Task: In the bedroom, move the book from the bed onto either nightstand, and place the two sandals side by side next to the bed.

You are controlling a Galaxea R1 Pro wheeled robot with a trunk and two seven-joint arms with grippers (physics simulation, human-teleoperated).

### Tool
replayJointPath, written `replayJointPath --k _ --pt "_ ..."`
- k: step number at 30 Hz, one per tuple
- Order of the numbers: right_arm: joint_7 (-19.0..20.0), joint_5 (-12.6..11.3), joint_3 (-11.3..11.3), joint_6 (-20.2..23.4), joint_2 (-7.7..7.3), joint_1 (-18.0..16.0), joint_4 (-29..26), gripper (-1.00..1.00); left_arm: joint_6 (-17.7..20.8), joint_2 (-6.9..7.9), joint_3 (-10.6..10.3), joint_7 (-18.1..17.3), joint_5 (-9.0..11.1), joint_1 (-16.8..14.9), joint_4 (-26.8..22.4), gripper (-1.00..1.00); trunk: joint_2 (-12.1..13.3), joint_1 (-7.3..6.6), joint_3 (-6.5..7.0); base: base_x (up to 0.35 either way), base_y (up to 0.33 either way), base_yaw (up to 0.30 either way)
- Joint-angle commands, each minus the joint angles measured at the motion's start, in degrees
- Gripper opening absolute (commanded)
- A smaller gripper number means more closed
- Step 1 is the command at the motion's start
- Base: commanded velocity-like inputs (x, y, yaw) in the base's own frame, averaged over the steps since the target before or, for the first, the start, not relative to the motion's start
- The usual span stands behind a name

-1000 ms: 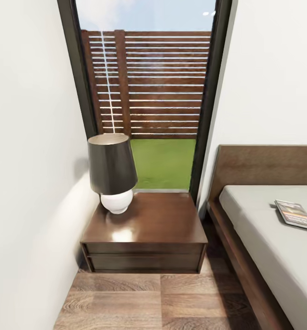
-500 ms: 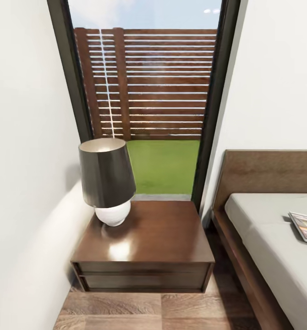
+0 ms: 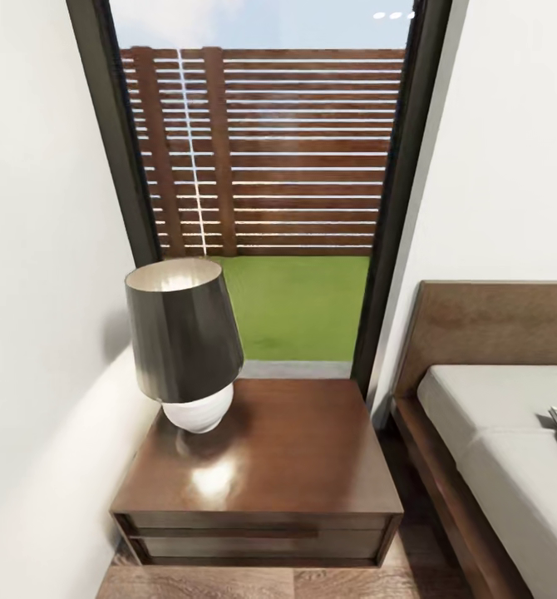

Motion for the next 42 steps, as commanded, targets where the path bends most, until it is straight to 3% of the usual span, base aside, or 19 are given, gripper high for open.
replayJointPath --k 1,42 --pt "0.4 -0.3 0.4 -0.3 0.01 -0.1 0.3 1.00 -0.3 0.00 -0.5 -0.1 0.3 0.0 0.1 1.00 0.0 0.00 -0.05 0.080 0.000 0.000" --pt "0.4 -0.3 1.5 0.0 -0.22 -0.1 -1.2 1.00 -0.3 -0.05 -0.4 0.0 0.6 0.0 0.1 1.00 0.0 0.00 -0.05 0.007 0.000 0.000"
